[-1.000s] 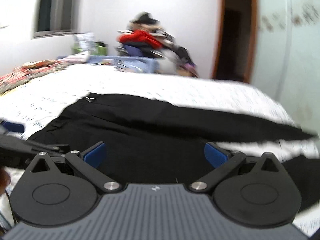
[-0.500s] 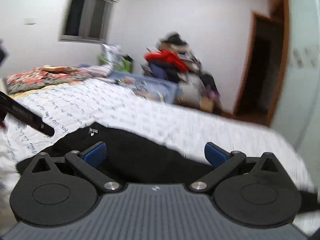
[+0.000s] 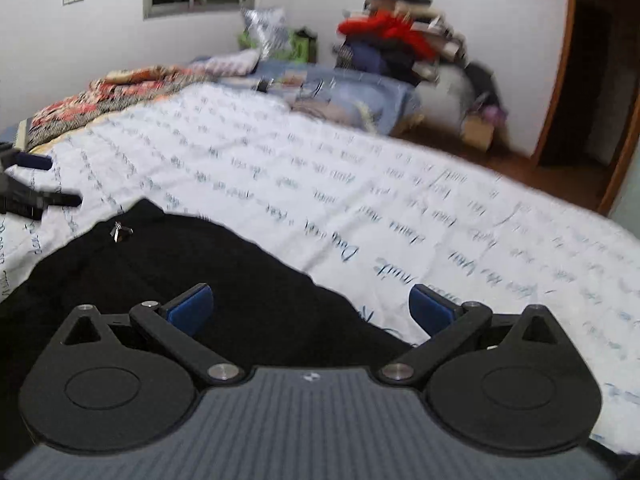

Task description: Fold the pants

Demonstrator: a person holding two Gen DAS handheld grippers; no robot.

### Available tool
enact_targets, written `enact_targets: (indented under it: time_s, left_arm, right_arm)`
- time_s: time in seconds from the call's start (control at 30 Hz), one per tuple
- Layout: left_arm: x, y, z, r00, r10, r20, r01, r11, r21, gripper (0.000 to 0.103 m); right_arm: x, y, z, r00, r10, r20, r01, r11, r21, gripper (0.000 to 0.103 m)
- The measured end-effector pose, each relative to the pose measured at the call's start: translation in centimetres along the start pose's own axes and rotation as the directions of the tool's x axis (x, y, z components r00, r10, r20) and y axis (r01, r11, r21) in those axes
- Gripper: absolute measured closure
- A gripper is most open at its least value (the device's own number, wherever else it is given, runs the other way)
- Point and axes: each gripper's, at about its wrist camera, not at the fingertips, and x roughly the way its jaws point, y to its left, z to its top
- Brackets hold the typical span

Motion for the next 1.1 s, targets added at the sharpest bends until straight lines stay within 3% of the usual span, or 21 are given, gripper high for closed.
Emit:
enact_targets:
  time_s: [0.07,0.17,0.23,0.3,0.37,0.43,0.53,0.6,0.7,0.77,0.83,0.87,0.9,0.93,0.97,1.1]
  left_arm:
    - [1.9,-0.3,1.3,0.994,-0.069,-0.091,0.076,0.994,0.073,0.000]
    - [2.8,-1.1,2.0,0.999,-0.048,-0.006,0.048,0.982,0.183,0.000]
    - [4.0,-1.2,2.3,0.995,-0.103,-0.013,0.102,0.956,0.275,0.000]
    - [5.0,-1.2,2.2,0.989,-0.145,-0.005,0.138,0.931,0.337,0.000]
    - [5.7,-0.9,2.0,0.974,-0.223,-0.034,0.219,0.895,0.388,0.000]
    - [6.3,-1.0,1.7,0.964,-0.265,-0.039,0.257,0.872,0.416,0.000]
    - [7.2,-1.4,1.7,0.950,-0.311,-0.041,0.294,0.836,0.464,0.000]
    - [8.2,-1.5,1.8,0.935,-0.345,-0.086,0.344,0.815,0.466,0.000]
    - [9.7,-1.7,1.9,0.933,-0.340,-0.116,0.354,0.815,0.458,0.000]
    - [10.0,-1.4,1.8,0.924,-0.361,-0.126,0.378,0.817,0.435,0.001]
    - [9.9,-1.4,1.6,0.919,-0.374,-0.126,0.391,0.816,0.425,0.010]
    - [9.8,-1.3,1.6,0.911,-0.387,-0.139,0.409,0.814,0.413,0.023]
    - [9.8,-1.3,1.6,0.912,-0.383,-0.146,0.409,0.823,0.395,0.030]
    - [9.6,-1.2,1.6,0.916,-0.378,-0.134,0.400,0.835,0.378,0.037]
    - [9.3,-1.0,1.6,0.925,-0.363,-0.113,0.378,0.849,0.370,0.061]
    - [7.8,-0.7,1.1,0.932,-0.356,-0.064,0.355,0.867,0.350,0.072]
  right_arm:
    - [2.0,-0.5,0.0,0.999,0.035,-0.028,-0.035,0.999,-0.016,0.000]
    - [5.1,-0.9,0.2,0.992,0.076,-0.100,-0.082,0.995,-0.050,0.000]
    - [7.0,-1.3,0.4,0.986,0.092,-0.140,-0.102,0.992,-0.069,0.000]
    - [8.0,-1.8,0.3,0.977,0.135,-0.168,-0.150,0.985,-0.081,0.009]
    - [8.9,-2.0,0.1,0.967,0.165,-0.195,-0.186,0.978,-0.097,0.012]
    - [9.7,-2.1,-0.1,0.954,0.189,-0.233,-0.218,0.970,-0.105,0.019]
    - [10.7,-2.1,-0.2,0.944,0.218,-0.246,-0.253,0.960,-0.120,0.020]
    - [11.2,-2.4,0.0,0.934,0.250,-0.254,-0.281,0.955,-0.094,0.019]
    - [12.1,-2.9,0.1,0.927,0.278,-0.254,-0.300,0.952,-0.053,0.023]
    - [12.0,-2.7,0.1,0.922,0.293,-0.252,-0.316,0.947,-0.054,0.038]
    - [11.5,-2.3,0.1,0.925,0.293,-0.240,-0.319,0.944,-0.077,0.063]
    - [11.1,-2.3,0.1,0.928,0.288,-0.234,-0.314,0.946,-0.080,0.079]
    - [10.9,-2.2,0.2,0.932,0.282,-0.228,-0.306,0.949,-0.080,0.087]
    - [10.5,-2.2,0.2,0.936,0.276,-0.218,-0.299,0.951,-0.080,0.090]
    - [10.0,-2.1,0.1,0.941,0.267,-0.207,-0.289,0.953,-0.085,0.092]
    - [8.2,-0.7,-0.4,0.971,0.188,-0.149,-0.209,0.968,-0.140,0.095]
